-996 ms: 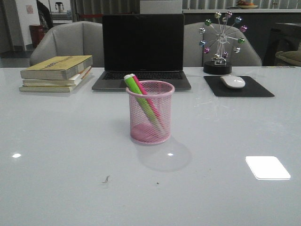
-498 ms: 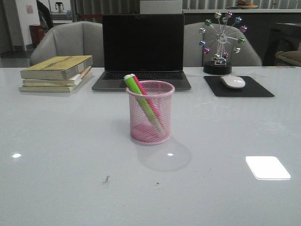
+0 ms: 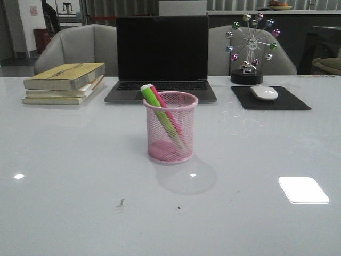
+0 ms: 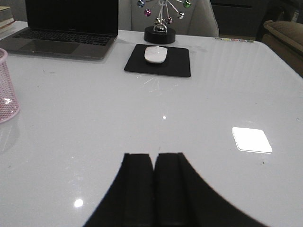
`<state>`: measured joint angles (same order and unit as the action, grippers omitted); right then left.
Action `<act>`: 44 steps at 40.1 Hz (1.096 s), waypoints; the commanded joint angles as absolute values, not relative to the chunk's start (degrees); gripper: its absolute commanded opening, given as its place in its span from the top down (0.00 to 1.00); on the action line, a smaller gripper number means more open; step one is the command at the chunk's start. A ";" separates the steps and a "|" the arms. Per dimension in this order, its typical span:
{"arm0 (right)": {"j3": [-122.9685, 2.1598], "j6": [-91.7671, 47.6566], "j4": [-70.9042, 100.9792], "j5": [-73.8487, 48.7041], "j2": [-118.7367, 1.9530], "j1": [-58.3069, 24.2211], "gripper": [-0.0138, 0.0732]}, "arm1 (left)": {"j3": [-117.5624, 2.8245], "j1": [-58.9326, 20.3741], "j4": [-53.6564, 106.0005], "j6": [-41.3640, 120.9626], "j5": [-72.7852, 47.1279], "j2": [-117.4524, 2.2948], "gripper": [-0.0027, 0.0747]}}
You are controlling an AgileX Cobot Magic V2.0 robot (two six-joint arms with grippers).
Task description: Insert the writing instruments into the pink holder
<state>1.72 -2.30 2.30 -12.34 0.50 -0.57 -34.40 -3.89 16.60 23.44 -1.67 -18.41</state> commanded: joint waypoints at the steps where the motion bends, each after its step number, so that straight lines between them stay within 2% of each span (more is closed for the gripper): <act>1: 1.80 -2.55 2.20 -7.55 1.65 -0.67 0.78 | -35.30 -4.26 17.08 23.25 1.35 -17.26 0.84; 8: 1.80 -2.55 2.20 -7.55 1.65 -0.67 0.78 | -31.29 -4.26 15.43 21.63 0.39 -13.14 0.84; 18: 1.80 -2.55 2.20 -7.55 1.65 -0.67 0.78 | -24.00 -4.26 2.96 3.23 0.39 -6.14 0.84; 35: 1.80 -2.55 2.20 -7.55 1.65 -0.67 0.78 | -12.67 -4.26 -1.83 2.95 0.73 1.64 0.84; 44: 1.80 -2.55 2.20 -7.55 1.65 -0.67 0.78 | -6.73 -4.26 -1.83 2.95 2.90 1.62 0.84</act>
